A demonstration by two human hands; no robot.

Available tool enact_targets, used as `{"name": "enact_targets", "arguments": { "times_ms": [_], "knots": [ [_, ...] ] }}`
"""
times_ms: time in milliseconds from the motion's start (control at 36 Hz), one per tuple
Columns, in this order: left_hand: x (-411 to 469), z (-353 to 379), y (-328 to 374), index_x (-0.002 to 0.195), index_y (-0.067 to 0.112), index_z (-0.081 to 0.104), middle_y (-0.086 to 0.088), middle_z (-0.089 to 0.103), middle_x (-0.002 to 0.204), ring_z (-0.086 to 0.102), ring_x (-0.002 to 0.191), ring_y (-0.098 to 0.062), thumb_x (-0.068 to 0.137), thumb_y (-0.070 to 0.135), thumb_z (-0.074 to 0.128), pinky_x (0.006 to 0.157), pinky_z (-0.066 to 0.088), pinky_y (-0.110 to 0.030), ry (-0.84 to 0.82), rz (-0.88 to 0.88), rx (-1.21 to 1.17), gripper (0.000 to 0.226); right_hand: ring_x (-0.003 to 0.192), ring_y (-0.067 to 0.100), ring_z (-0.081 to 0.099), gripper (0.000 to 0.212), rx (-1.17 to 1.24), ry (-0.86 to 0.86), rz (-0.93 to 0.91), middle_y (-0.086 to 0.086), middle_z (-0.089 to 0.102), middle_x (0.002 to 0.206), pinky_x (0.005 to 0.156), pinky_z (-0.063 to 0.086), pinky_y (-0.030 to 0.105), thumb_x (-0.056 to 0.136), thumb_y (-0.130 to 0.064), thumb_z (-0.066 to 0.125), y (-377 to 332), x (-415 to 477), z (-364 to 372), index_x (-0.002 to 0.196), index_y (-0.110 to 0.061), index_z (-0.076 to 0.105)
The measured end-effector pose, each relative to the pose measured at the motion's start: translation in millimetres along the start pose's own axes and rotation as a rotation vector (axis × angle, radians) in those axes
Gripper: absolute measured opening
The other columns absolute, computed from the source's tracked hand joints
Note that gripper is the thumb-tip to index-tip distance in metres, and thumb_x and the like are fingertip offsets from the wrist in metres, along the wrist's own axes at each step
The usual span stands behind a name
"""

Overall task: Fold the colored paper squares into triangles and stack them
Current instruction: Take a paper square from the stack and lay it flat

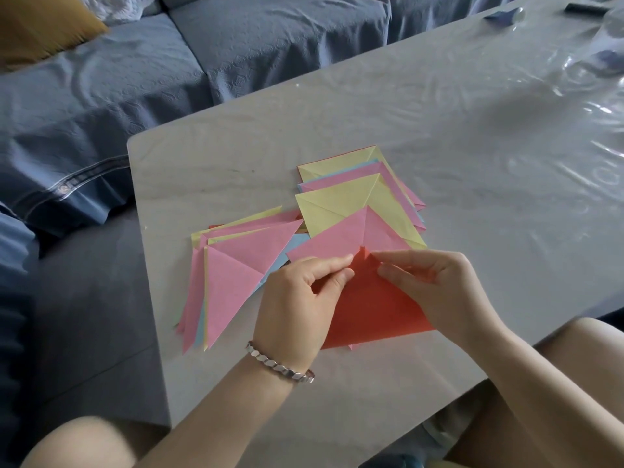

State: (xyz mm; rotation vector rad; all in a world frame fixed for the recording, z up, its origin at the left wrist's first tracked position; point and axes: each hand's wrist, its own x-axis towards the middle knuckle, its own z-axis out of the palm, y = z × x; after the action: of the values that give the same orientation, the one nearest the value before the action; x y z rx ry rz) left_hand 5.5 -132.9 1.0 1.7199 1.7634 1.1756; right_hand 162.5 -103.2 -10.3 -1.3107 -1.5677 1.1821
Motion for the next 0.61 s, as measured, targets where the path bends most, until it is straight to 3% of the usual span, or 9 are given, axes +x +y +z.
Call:
{"name": "enact_targets", "arguments": {
  "times_ms": [56, 139, 306, 389, 444, 500, 556, 611],
  "knots": [
    [-0.4, -1.5, 1.8, 0.088, 0.018, 0.075, 0.023, 0.065, 0.079, 0.056, 0.077, 0.019, 0.075, 0.011, 0.073, 0.074, 0.038, 0.003, -0.008, -0.048, -0.017, 0.014, 0.071, -0.006, 0.063, 0.026, -0.016, -0.023, -0.011, -0.028, 0.068, 0.076, 0.067, 0.046, 0.006, 0.08, -0.014, 0.068, -2.6, 0.9, -1.3, 0.078, -0.04, 0.07],
    [1.7, -5.0, 5.6, 0.084, 0.018, 0.075, 0.026, 0.063, 0.071, 0.061, 0.072, 0.01, 0.075, 0.012, 0.073, 0.069, 0.043, -0.001, -0.017, -0.14, -0.059, 0.011, 0.076, -0.003, 0.064, 0.027, -0.086, -0.065, -0.057, -0.027, 0.068, 0.082, 0.071, 0.048, 0.009, 0.081, -0.015, 0.068, -7.4, 2.4, -4.6, 0.079, -0.043, 0.069],
    [11.5, -11.5, 8.7, 0.086, 0.025, 0.071, 0.01, 0.067, 0.069, 0.061, 0.063, 0.004, 0.068, 0.017, 0.078, 0.067, 0.047, -0.008, -0.164, -0.267, -0.123, 0.021, 0.083, -0.008, 0.06, 0.021, -0.38, -0.221, -0.262, -0.031, 0.064, 0.079, 0.076, 0.041, 0.005, 0.08, -0.015, 0.07, -21.5, 9.6, -14.6, 0.091, -0.033, 0.074],
    [14.4, -15.3, 11.6, 0.081, 0.021, 0.073, 0.005, 0.071, 0.071, 0.065, 0.066, -0.001, 0.071, 0.013, 0.076, 0.067, 0.051, -0.013, -0.35, -0.287, -0.151, 0.014, 0.083, -0.003, 0.061, 0.019, -0.557, -0.347, -0.385, -0.027, 0.065, 0.082, 0.075, 0.047, 0.013, 0.078, -0.017, 0.072, -27.7, 16.1, -22.1, 0.092, -0.03, 0.075],
    [14.3, -14.9, 12.9, 0.077, 0.02, 0.073, 0.006, 0.072, 0.069, 0.065, 0.062, -0.002, 0.073, 0.007, 0.073, 0.062, 0.05, -0.013, -0.44, -0.277, -0.178, 0.013, 0.077, 0.003, 0.063, 0.014, -0.651, -0.397, -0.431, -0.018, 0.069, 0.081, 0.075, 0.053, 0.028, 0.078, -0.023, 0.072, -29.7, 21.1, -24.2, 0.089, -0.031, 0.075],
    [15.0, -11.2, 11.9, 0.073, 0.019, 0.073, 0.008, 0.069, 0.06, 0.061, 0.054, -0.001, 0.074, 0.005, 0.072, 0.055, 0.047, -0.013, -0.41, -0.292, -0.196, 0.013, 0.077, 0.012, 0.064, 0.012, -0.723, -0.33, -0.557, -0.011, 0.071, 0.078, 0.085, 0.052, 0.039, 0.075, -0.029, 0.068, -28.5, 26.2, -23.2, 0.085, -0.028, 0.075],
    [16.5, -5.2, 6.9, 0.065, 0.017, 0.07, 0.008, 0.065, 0.051, 0.059, 0.049, -0.005, 0.075, 0.003, 0.071, 0.052, 0.05, -0.018, -0.29, -0.37, -0.264, 0.017, 0.082, 0.014, 0.064, 0.012, -0.779, -0.171, -0.72, -0.006, 0.072, 0.082, 0.097, 0.041, 0.037, 0.075, -0.025, 0.068, -23.0, 31.3, -20.3, 0.083, -0.02, 0.076],
    [18.5, 1.8, -4.3, 0.063, 0.011, 0.068, 0.006, 0.063, 0.049, 0.059, 0.046, -0.007, 0.075, 0.002, 0.071, 0.049, 0.051, -0.018, -0.162, -0.517, -0.355, 0.015, 0.092, 0.014, 0.062, 0.014, -0.775, -0.028, -0.767, -0.001, 0.072, 0.093, 0.097, 0.038, 0.035, 0.081, -0.023, 0.063, -17.6, 32.8, -15.9, 0.084, -0.016, 0.075]
  ]
}}
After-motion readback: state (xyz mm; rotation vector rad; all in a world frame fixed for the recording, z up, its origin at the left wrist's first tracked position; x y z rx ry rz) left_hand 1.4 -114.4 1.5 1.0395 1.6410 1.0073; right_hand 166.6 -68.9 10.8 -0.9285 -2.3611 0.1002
